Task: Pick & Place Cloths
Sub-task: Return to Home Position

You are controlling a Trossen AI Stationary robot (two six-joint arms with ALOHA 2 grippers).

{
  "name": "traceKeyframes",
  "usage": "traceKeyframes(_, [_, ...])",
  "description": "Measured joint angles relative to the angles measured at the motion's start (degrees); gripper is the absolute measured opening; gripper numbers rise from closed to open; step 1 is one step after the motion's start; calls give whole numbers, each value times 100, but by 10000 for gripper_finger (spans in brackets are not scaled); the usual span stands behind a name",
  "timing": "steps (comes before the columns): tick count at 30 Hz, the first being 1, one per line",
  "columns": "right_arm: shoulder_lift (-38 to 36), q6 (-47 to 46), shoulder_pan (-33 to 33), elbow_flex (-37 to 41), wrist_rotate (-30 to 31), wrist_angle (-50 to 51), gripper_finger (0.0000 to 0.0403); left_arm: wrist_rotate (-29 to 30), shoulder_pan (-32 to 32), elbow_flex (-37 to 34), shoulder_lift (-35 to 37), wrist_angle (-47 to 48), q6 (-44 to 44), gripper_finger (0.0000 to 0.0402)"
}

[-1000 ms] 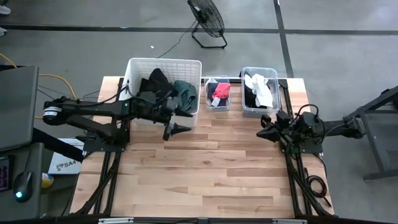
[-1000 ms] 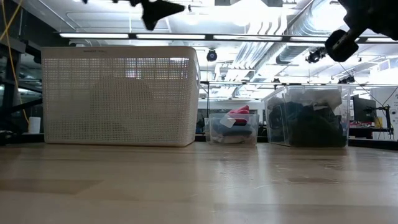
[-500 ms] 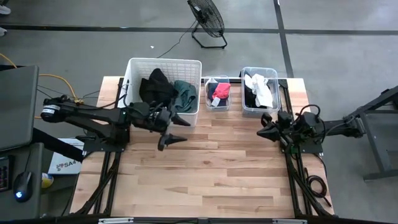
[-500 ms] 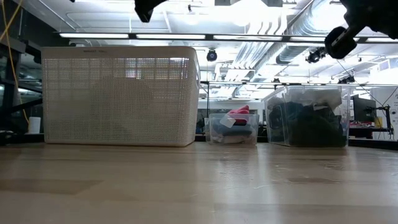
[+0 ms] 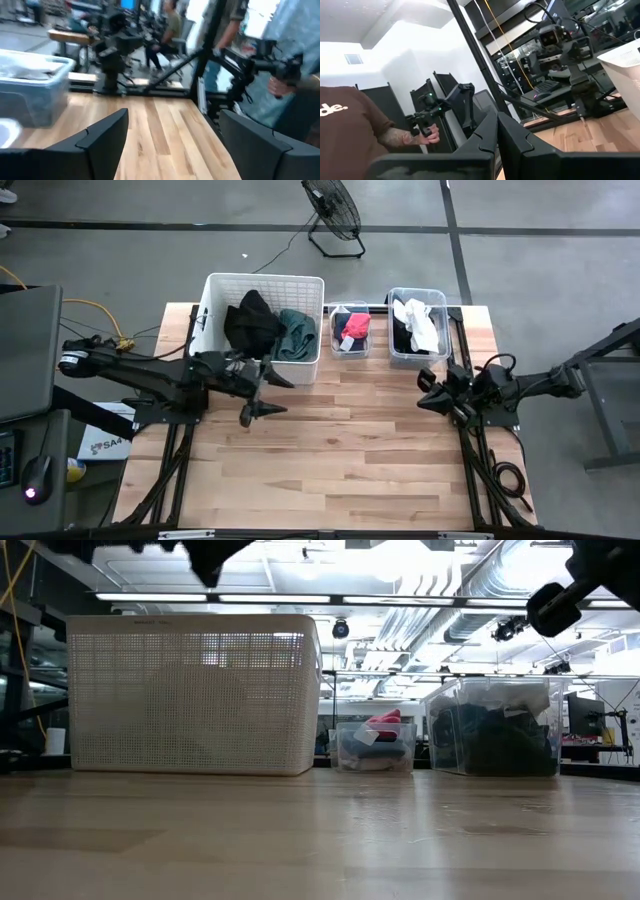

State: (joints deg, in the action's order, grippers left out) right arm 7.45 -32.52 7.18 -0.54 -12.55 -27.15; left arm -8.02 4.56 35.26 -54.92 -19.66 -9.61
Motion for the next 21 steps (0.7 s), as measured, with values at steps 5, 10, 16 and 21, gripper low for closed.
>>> traceKeyframes(5, [-200, 84, 2, 1, 3, 157, 4, 264, 1, -747, 720, -542, -163, 305])
traceKeyframes(10, [-388, 78, 0, 2, 103, 594, 4, 388, 7, -1322, 1399, -551, -246, 305])
traceKeyframes(16, [-718, -75, -4, 2, 375, 1186, 4, 390, 7, -1928, 1978, -597, -270, 305])
traceKeyframes(21, [-707, -222, -4, 3, 496, 1235, 4, 414, 4, -2421, 2367, -778, -291, 305])
